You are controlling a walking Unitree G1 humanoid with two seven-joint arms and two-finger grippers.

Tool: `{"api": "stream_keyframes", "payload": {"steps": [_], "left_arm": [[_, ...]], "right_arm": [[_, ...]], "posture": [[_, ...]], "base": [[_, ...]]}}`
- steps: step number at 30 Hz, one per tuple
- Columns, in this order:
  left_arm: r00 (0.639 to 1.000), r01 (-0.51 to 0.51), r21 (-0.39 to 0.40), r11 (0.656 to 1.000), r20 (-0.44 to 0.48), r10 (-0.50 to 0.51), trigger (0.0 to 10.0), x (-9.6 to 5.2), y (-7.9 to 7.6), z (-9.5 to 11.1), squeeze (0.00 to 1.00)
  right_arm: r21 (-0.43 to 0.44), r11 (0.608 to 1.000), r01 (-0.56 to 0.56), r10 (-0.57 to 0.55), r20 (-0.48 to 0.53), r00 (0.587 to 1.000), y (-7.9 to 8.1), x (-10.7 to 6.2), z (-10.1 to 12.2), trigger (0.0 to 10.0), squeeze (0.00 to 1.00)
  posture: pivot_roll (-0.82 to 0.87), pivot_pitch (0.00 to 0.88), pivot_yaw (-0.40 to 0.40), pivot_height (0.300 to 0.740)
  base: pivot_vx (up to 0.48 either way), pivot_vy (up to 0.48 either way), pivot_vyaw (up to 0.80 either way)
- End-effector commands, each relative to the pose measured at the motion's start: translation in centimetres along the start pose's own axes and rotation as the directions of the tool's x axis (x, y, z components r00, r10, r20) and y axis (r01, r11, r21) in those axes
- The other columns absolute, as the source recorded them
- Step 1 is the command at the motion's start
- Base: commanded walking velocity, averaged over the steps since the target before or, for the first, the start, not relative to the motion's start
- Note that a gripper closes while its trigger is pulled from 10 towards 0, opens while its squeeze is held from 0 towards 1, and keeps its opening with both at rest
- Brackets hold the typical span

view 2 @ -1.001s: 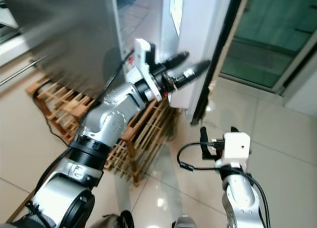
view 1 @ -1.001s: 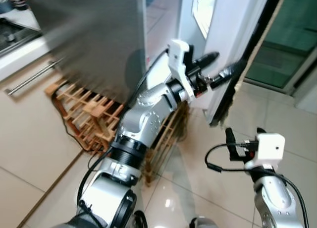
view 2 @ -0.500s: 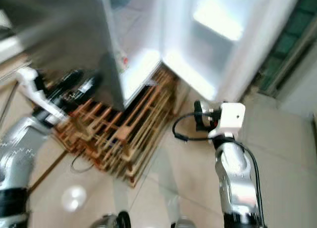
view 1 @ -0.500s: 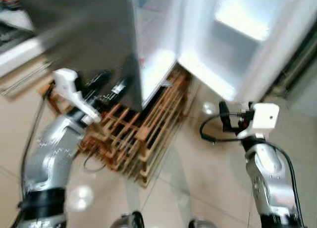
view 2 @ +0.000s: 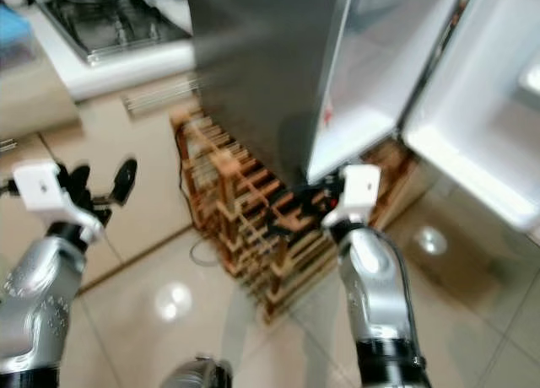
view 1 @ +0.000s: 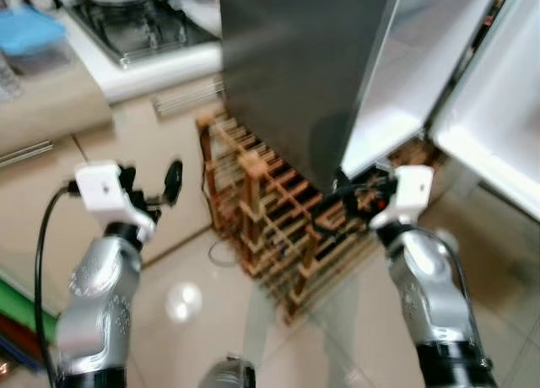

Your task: Restocking fridge

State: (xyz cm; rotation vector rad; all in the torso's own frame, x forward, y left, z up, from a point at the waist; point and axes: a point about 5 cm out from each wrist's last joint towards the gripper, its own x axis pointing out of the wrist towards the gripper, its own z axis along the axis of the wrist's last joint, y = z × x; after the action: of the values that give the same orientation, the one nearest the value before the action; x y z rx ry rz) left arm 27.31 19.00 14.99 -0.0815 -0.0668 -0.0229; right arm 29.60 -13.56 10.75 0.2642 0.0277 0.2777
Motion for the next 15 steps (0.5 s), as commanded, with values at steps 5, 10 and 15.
{"api": "stream_keyframes", "payload": {"steps": [5,10,15], "left_arm": [[0.99,-0.141,0.116,0.983,0.013,0.141,10.0,0.6,0.4,0.7,0.0],[0.993,-0.115,0.113,0.987,-0.024,0.118,10.0,0.9,-1.1,-0.1,0.0],[0.996,-0.091,0.134,0.987,-0.002,0.092,10.0,1.9,-1.3,0.4,0.0]], "right_arm": [[0.001,1.0,-0.029,0.029,-0.04,0.999,-0.1,0.0,-0.5,10.0,0.0],[-0.018,0.998,-0.058,0.058,-0.029,0.998,0.2,0.4,-0.1,10.0,0.0],[-0.041,0.996,-0.074,0.073,-0.022,0.997,0.5,0.6,0.0,10.0,0.0]], "posture": [[-0.04,0.0,0.023,0.74],[-0.04,0.0,0.022,0.74],[-0.05,0.0,0.022,0.74]], "base": [[0.0,-0.384,0.42],[0.0,-0.253,0.41],[0.0,0.0,0.41]]}}
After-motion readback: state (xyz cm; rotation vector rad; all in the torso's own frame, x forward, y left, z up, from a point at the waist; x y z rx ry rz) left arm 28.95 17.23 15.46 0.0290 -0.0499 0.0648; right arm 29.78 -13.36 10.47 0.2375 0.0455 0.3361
